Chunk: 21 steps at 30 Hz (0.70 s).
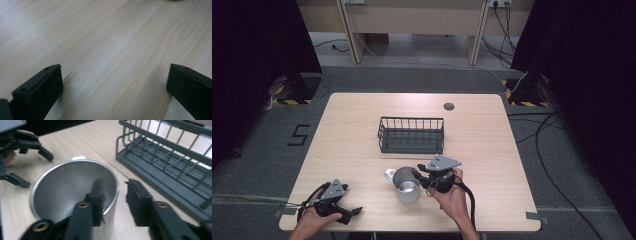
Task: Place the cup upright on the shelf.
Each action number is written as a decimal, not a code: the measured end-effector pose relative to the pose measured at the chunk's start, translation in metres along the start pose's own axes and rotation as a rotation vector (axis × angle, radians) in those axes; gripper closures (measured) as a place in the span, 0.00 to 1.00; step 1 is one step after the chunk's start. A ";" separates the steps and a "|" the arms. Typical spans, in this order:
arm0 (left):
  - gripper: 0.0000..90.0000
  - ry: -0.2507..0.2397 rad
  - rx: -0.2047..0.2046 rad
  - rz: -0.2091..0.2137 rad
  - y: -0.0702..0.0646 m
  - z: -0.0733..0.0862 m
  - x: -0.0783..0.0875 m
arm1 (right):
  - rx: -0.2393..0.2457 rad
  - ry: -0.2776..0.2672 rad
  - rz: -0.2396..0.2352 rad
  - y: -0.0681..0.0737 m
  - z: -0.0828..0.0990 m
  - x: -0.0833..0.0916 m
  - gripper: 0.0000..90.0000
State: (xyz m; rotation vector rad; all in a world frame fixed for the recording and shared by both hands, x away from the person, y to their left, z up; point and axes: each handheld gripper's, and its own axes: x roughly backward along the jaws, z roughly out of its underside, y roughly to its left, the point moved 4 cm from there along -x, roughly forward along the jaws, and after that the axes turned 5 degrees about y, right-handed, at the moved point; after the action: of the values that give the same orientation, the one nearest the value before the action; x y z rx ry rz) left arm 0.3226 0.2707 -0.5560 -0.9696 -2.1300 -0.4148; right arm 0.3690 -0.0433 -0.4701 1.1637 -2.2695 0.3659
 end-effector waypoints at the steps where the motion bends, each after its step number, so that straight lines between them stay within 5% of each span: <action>1: 0.00 0.001 -0.001 0.000 0.000 0.000 0.000 | 0.008 0.003 0.000 0.001 -0.001 -0.001 0.84; 15: 0.00 0.000 0.000 0.000 0.000 0.000 0.000 | 0.054 0.026 -0.012 -0.006 -0.011 -0.012 0.94; 17: 0.00 0.000 0.000 0.000 0.000 0.000 0.000 | 0.049 0.007 -0.034 -0.006 -0.011 -0.010 0.85; 21: 0.00 0.000 0.000 0.000 0.000 0.000 0.000 | 0.008 -0.051 -0.040 -0.002 -0.010 -0.003 0.47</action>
State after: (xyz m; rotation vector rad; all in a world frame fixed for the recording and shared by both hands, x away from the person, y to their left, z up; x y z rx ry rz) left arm 0.3226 0.2707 -0.5560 -0.9696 -2.1301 -0.4146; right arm 0.3751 -0.0377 -0.4635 1.2336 -2.2873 0.3338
